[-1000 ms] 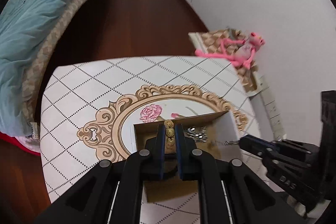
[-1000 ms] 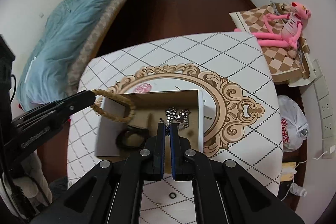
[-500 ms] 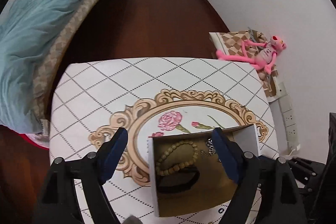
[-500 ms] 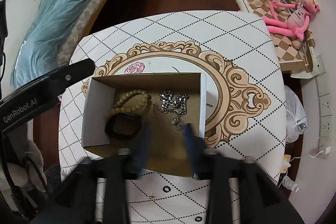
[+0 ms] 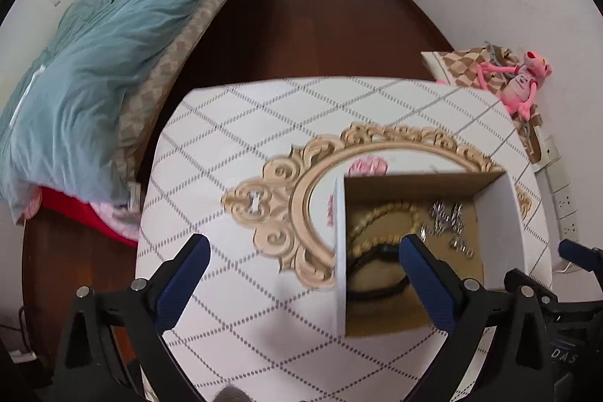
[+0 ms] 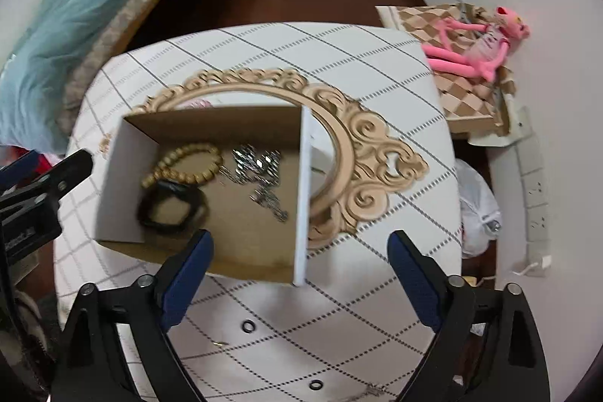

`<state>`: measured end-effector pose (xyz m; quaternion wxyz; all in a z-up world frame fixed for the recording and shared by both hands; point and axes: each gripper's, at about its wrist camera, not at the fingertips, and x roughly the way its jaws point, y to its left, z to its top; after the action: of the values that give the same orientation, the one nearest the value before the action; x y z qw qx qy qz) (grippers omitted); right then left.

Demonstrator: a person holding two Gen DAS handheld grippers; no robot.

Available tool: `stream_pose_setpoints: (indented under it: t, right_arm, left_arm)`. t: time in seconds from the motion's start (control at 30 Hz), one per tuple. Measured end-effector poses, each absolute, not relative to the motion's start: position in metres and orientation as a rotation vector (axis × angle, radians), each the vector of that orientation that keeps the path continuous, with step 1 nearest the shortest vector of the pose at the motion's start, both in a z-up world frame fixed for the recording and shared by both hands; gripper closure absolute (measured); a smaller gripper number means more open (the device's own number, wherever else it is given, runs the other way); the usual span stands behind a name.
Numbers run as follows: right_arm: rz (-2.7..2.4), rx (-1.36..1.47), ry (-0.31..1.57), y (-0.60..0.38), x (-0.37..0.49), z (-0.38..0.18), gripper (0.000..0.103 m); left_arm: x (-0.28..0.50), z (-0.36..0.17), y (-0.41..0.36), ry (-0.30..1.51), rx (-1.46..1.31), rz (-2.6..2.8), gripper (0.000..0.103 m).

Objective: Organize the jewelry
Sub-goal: 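Raise both grippers away from the box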

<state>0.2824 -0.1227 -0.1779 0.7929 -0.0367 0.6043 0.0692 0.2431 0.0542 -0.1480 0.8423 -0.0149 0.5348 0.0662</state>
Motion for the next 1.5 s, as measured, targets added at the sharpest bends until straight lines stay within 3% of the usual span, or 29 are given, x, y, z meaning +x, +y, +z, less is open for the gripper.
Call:
stream_pose_setpoints:
  t: [0.33, 1.13, 1.5]
  right_arm:
    - [0.134, -0.074, 1.269, -0.122, 0.259, -0.18, 0.004]
    - [0.1, -0.077, 0.978, -0.136, 0.161, -0.066, 0.004]
    - [0.138, -0.035, 0.943, -0.135, 0.137, -0.048, 0.004]
  left_arm:
    - [0.208, -0.147, 0.046, 1.123, -0.017, 0.15, 0.0]
    - [0.112, -0.053, 0.033, 0.921, -0.023, 0.194, 0.0]
    - [0.094, -0.045, 0.032, 0.903, -0.03, 0.21, 0.0]
